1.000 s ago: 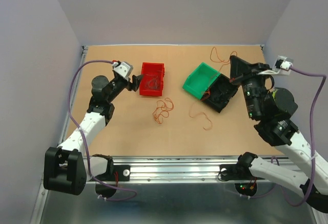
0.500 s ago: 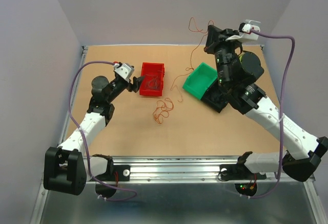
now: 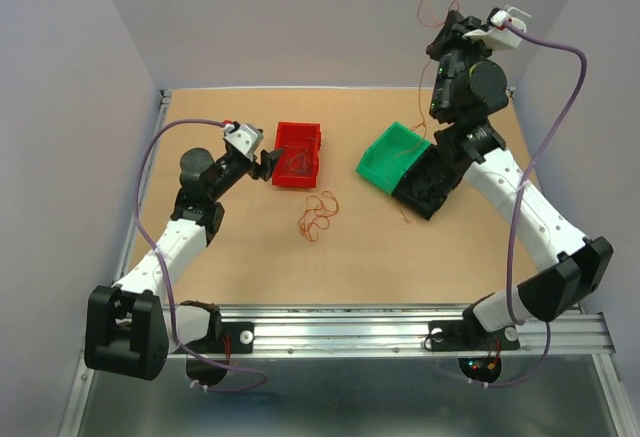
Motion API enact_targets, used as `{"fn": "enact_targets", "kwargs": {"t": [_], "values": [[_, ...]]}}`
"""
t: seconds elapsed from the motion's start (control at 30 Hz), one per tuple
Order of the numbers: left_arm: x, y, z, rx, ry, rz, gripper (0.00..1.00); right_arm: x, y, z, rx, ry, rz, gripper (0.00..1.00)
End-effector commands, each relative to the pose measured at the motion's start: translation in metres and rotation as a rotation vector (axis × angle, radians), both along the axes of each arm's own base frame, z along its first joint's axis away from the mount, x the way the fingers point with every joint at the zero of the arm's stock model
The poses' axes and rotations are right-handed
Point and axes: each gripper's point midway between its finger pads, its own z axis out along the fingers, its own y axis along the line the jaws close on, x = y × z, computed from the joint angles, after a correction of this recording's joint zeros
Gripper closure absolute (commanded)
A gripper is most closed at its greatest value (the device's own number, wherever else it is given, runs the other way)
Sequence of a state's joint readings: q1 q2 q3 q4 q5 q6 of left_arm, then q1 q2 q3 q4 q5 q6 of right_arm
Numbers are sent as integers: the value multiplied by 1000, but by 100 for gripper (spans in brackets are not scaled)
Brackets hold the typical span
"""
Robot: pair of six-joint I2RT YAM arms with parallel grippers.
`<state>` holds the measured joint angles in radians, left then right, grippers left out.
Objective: Untangle the cables
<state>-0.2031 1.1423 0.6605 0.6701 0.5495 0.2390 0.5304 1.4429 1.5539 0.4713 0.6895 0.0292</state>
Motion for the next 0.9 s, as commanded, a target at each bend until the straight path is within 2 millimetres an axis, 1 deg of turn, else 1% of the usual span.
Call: {"fn": "enact_targets", "kwargs": {"t": [0.0, 0.07, 0.1, 0.17, 0.27, 0.3, 0.33, 0.37, 0.4, 0.43, 0.5, 0.6, 0.63, 0.7, 0.73, 0.77, 0.8, 0.83, 0.87], "values": [[-3, -5, 12, 1, -70, -24, 24, 5, -19, 36, 84, -113, -15, 99], [-3, -6, 10, 3, -66, -30, 24, 15, -19, 35, 71, -106, -31, 99], [-3, -6, 11, 3, -68, -30, 24, 13, -21, 41, 73, -117, -35, 99], [-3, -8, 8, 7, -63, -42, 24, 17, -18, 44, 74, -122, -33, 99], [-8, -17, 3, 21, -55, -102, 22, 17, -15, 50, 91, -136, -9, 99], [-13, -25, 1, 26, -52, -147, 21, 17, -14, 50, 97, -137, -4, 99], [-12, -28, -3, 34, -43, -160, 21, 15, -14, 51, 107, -142, 8, 99], [-16, -37, -6, 39, -36, -186, 21, 16, -12, 47, 107, -138, 18, 100], [-15, -41, -12, 44, -23, -193, 21, 16, -11, 45, 110, -135, 23, 99], [-15, -46, -13, 51, -25, -197, 21, 13, -12, 46, 122, -139, 29, 100], [-16, -60, -15, 54, -19, -208, 21, 14, -10, 39, 123, -128, 39, 99], [-10, -80, -13, 44, 2, -229, 21, 11, -8, 37, 131, -131, 66, 99], [-7, -94, -10, 37, 8, -255, 21, 11, -6, 34, 135, -128, 81, 99], [-3, -109, -5, 8, 32, -280, 21, 5, -4, 37, 137, -138, 104, 99], [4, -117, -16, 6, 72, -291, 20, 3, -3, 37, 135, -143, 119, 99], [9, -126, -3, -9, 55, -307, 19, 2, -2, 35, 142, -141, 131, 100], [12, -133, -3, -13, 62, -318, 15, -1, -2, 36, 145, -146, 139, 99], [17, -142, -15, -14, 102, -333, 13, -8, -4, 41, 150, -158, 148, 99], [20, -153, -4, -25, 85, -354, 12, -10, -4, 41, 157, -160, 156, 100]]}}
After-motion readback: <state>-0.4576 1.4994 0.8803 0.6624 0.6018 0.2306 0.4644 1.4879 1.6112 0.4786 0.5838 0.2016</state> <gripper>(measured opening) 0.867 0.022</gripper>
